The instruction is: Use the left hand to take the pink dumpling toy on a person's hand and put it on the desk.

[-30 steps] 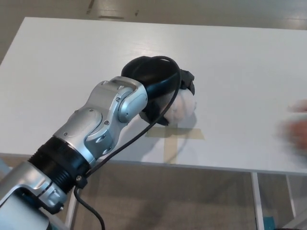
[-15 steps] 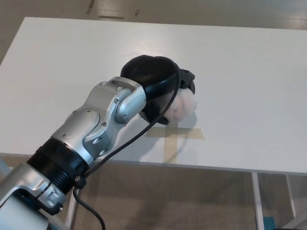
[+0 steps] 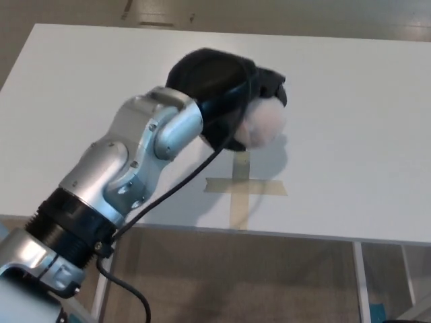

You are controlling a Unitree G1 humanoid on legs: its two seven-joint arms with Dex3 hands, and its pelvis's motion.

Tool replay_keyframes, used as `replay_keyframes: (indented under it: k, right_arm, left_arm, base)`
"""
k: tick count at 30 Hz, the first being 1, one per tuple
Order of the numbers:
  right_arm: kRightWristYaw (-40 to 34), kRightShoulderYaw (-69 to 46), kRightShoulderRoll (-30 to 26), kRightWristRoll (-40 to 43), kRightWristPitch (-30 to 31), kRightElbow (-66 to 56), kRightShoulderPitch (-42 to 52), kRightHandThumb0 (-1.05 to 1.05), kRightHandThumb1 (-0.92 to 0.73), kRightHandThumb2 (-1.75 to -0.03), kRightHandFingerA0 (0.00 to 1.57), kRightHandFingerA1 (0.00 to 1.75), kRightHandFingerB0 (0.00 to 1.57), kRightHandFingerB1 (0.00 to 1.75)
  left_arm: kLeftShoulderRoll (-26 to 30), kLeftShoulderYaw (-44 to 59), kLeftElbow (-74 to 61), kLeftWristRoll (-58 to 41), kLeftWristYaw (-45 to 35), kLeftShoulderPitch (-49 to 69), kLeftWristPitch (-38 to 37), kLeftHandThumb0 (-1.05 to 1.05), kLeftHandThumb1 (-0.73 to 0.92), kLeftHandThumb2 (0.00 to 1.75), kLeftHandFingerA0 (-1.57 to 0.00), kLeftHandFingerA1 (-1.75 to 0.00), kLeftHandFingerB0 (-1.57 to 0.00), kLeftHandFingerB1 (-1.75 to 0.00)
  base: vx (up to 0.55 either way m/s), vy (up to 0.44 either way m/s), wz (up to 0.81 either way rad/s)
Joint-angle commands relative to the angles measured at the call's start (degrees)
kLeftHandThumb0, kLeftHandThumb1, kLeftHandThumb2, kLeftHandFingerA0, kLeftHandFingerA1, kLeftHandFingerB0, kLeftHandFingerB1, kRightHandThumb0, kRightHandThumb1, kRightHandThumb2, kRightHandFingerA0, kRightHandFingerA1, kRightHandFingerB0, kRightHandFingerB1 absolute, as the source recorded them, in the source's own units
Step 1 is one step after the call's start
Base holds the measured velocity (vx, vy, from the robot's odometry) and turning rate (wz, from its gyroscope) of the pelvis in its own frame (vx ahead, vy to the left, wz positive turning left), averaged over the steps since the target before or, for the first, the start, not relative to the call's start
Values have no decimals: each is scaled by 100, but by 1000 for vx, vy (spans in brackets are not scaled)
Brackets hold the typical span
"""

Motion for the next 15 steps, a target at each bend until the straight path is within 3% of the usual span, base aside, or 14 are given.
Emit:
replay_keyframes:
  k: [1, 2, 3, 4, 5, 10, 11, 12, 14, 15]
  right_arm:
    - [33, -12, -46, 36, 69, 19, 17, -21, -66, -59, 63, 44, 59, 44]
    - [33, -12, -46, 36, 69, 19, 17, -21, -66, -59, 63, 44, 59, 44]
    - [29, -13, -46, 36, 78, 21, 9, -21, -66, -59, 64, 44, 59, 44]
    - [28, -14, -45, 36, 84, 23, 2, -21, -66, -59, 64, 44, 59, 44]
    - [27, -17, -45, 39, 89, 23, -3, -22, -66, -59, 64, 45, 58, 44]
    - [22, -9, -48, 32, 93, 21, 8, -22, -66, -59, 64, 44, 56, 43]
    - [23, -10, -41, 34, 89, 21, 17, -22, -66, -60, 63, 44, 56, 43]
    - [29, -15, -41, 38, 86, 20, 23, -22, -66, -59, 63, 44, 56, 43]
    - [38, -20, -43, 45, 81, 20, 29, -22, -66, -59, 63, 44, 56, 43]
    - [47, -16, -44, 42, 82, 19, 30, -22, -67, -60, 62, 44, 55, 42]
  left_arm:
    - [249, 773, -410, -584, -67, -349, -473, -26, 70, 63, -71, -158, -88, -65]
    - [249, 773, -410, -584, -67, -349, -473, -26, 70, 63, -71, -158, -88, -65]
    - [322, 914, -449, -660, -58, -417, -511, -38, 60, 70, -80, -145, -83, -62]
    - [360, 1013, -469, -694, -65, -454, -542, -38, 60, 70, -80, -145, -83, -62]
    - [446, 1149, -488, -731, -88, -515, -563, -26, 69, 62, -72, -156, -84, -53]
    - [705, 1472, -509, -812, -224, -603, -617, -29, 70, 63, -74, -156, -79, -51]
    - [932, 1658, -453, -872, -290, -626, -667, -34, 59, 89, -94, -128, -72, -65]
    - [1030, 1729, -400, -889, -299, -631, -695, -32, 58, 89, -94, -126, -73, -66]
    - [1117, 1797, -329, -907, -308, -633, -744, -32, 58, 89, -94, -126, -73, -66]
    - [1184, 1846, -271, -916, -311, -631, -752, -27, 69, 63, -76, -152, -83, -53]
  base:
    - [0, 0, 0]
    - [0, 0, 0]
    - [0, 0, 0]
    - [0, 0, 0]
    - [0, 0, 0]
    - [0, 0, 0]
    - [0, 0, 0]
    - [0, 0, 0]
    - [0, 0, 0]
    - [0, 0, 0]
